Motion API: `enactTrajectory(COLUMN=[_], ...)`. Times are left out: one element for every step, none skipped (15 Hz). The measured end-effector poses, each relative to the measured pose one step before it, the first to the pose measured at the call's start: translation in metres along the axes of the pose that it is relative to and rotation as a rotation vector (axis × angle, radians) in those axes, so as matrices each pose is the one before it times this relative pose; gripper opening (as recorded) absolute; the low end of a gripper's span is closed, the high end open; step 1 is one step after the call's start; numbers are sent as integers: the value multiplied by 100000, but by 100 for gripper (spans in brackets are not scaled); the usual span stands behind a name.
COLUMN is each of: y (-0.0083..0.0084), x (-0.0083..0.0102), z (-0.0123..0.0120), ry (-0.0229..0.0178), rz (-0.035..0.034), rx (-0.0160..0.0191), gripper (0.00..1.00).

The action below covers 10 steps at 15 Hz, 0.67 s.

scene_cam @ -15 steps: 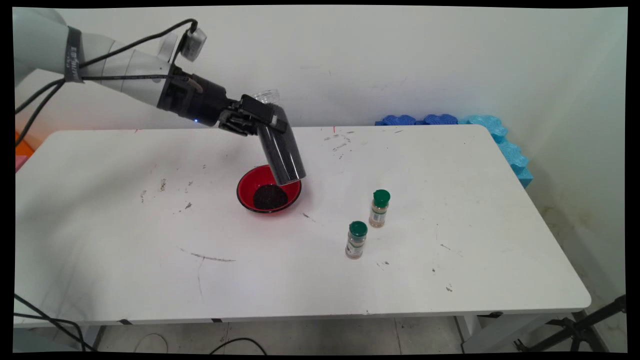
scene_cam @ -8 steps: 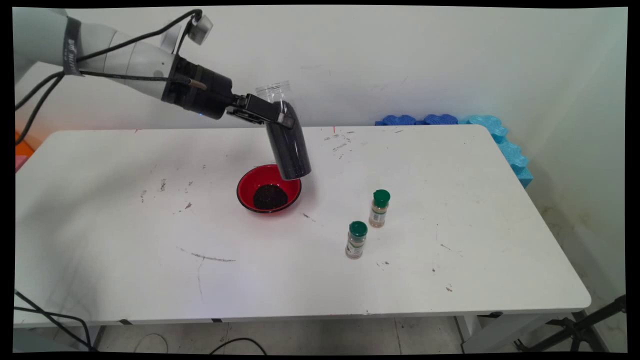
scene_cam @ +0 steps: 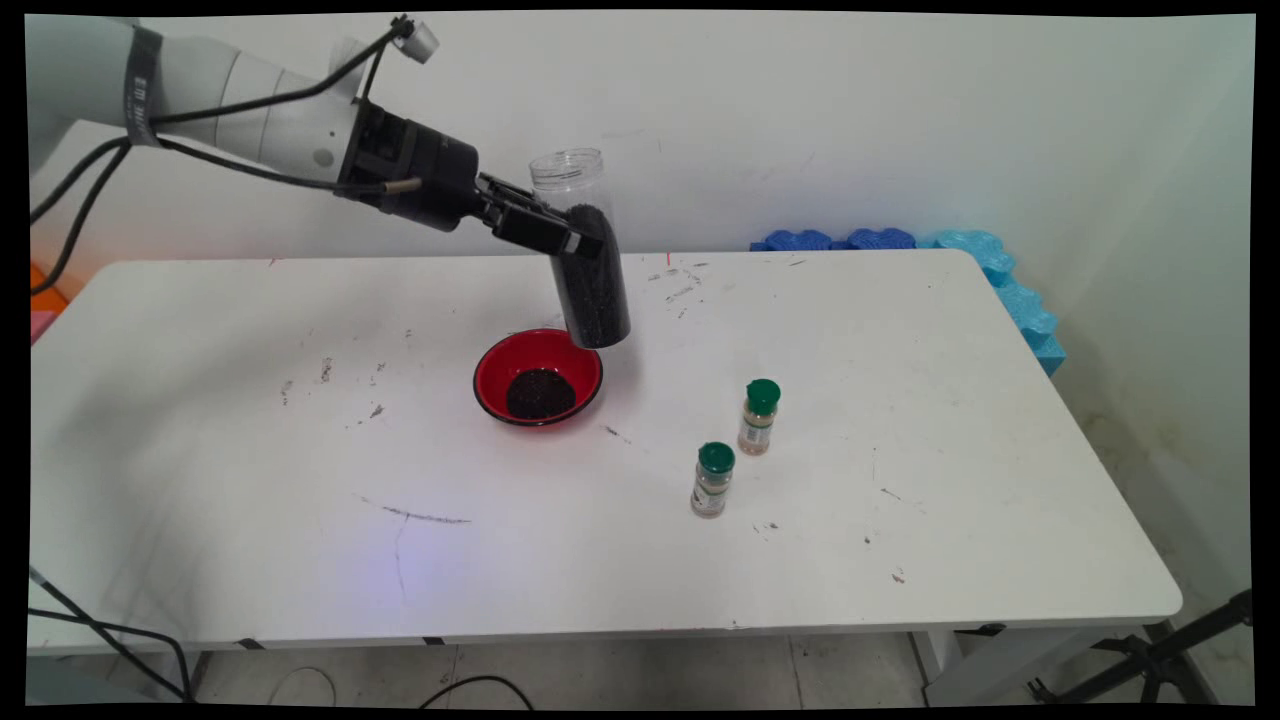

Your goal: Pour the black seasoning powder in the red bowl

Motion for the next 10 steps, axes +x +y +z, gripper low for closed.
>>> enactTrajectory(y=[289,269,192,195,152,116,129,113,93,109], x=[23,2,-5,11,1,-10,-26,-27,-22,-33], z=[95,75,81,108,103,102,108,127,126,134], ry=[-274,-255,-82,-85,-80,-103,-134,-159,-151,-130], rz=[4460,3970,2806,2846,2240,1614,1547,1355,922,871], rx=[-391,-249,31,46,182,128,136,120,43,59], gripper=[0,0,0,0,0,0,0,0,0,0])
